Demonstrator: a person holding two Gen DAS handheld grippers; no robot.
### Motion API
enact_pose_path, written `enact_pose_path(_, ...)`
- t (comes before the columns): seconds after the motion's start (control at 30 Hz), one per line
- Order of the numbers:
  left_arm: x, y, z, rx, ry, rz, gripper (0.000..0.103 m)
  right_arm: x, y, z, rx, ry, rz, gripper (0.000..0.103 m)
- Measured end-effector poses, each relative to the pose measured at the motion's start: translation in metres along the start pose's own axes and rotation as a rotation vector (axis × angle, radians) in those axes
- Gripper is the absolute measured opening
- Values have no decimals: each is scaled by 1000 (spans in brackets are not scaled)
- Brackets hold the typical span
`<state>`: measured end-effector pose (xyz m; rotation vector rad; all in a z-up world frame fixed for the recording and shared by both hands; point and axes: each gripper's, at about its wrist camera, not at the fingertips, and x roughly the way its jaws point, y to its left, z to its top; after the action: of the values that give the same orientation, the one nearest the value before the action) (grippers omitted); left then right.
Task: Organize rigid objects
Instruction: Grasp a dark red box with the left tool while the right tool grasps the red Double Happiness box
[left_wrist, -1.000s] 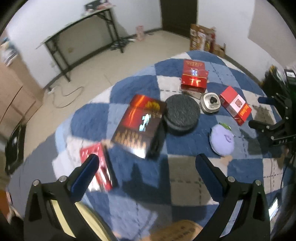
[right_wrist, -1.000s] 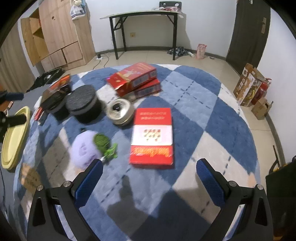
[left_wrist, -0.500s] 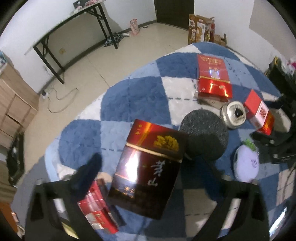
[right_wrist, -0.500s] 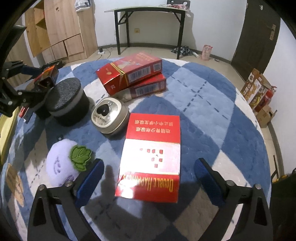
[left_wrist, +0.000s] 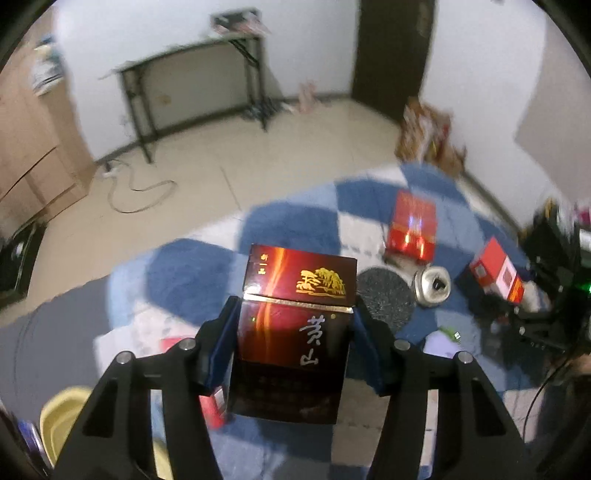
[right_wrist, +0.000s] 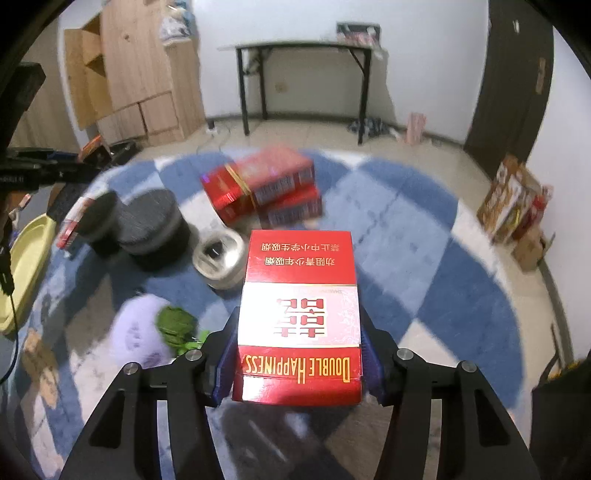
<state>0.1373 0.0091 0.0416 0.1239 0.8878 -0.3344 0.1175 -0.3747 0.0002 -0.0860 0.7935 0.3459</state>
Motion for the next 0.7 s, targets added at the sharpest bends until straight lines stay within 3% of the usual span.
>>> enact_pose_path(0.13,-59,50,-32,-164,-37,85,59,-28,33,23,-72,-54,90,55)
enact_pose_path(0.33,-113,144,-110,-347,39,290,59,-44,154,65,-283,-60,320,55)
enact_pose_path(0.47,-114,201,-162,-480,82,337,59,-30,261,71,-398,4,469,55)
enact_pose_path(0.6,-78,240,-191,-528,126,313,59,9,347,60,-440,78,510,55)
enact_pose_path(0.7,-57,272,-203,-620,144,310,59,32,397,46,-498,131,513,55)
